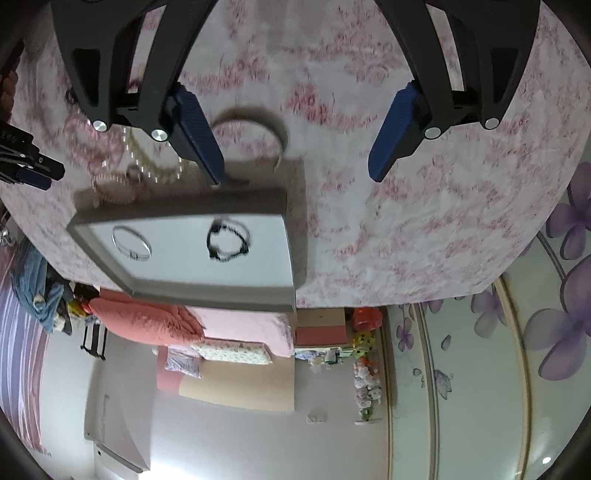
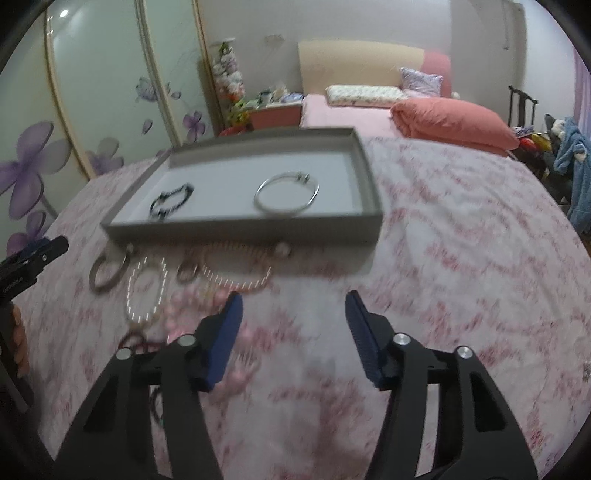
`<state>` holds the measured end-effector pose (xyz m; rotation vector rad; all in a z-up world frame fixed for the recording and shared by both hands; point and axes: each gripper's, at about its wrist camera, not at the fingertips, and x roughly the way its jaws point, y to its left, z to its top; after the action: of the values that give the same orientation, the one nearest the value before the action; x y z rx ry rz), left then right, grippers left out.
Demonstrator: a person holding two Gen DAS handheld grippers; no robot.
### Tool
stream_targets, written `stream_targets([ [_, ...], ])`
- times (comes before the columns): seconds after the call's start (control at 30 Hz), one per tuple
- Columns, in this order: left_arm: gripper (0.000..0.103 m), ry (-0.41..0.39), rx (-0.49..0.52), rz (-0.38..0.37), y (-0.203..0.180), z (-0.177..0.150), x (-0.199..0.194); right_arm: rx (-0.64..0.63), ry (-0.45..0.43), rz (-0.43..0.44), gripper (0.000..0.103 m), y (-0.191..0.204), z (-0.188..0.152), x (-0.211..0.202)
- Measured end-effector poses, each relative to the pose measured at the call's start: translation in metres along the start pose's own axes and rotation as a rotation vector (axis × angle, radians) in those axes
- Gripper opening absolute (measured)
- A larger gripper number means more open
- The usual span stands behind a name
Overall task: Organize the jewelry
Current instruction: 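Move the left gripper to the silver cuff while the right gripper moves to the pink beaded bracelet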
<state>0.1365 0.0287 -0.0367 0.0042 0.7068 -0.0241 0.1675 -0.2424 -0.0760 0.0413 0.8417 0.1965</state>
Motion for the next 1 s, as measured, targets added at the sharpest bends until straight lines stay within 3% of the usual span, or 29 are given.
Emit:
stream_targets([
  [0.3, 0.081, 0.047, 0.078, -0.022, -0.018, -0.017, 0.003, -0.077, 0.057, 0.013, 0.047, 0.024, -0.013, 0.012],
  [0.37, 0.081, 0.063, 0.104, -0.023, -0.025, -0.018, 0.007, -0.097, 0.055, -0.017, 0.041, 0.026, -0.015, 0.014],
  [0.43, 0.081, 0.077, 0.124, -0.028, -0.031, -0.019, 0.012, -0.093, 0.053, -0.026, 0.024, 0.025, -0.015, 0.013],
  [0.5, 0.085, 0.102, 0.132, -0.01, -0.035, -0.019, 0.018, -0.078, 0.055, -0.034, 0.018, 0.019, -0.014, 0.013],
  [0.9, 0.087, 0.179, 0.078, 0.068, -0.046, -0.009, 0.05, -0.058, 0.05, -0.048, 0.018, 0.009, -0.015, 0.01],
  [1.0, 0.077, 0.195, 0.077, 0.084, -0.049, -0.007, 0.056, -0.057, 0.05, -0.047, 0.018, 0.009, -0.015, 0.01],
])
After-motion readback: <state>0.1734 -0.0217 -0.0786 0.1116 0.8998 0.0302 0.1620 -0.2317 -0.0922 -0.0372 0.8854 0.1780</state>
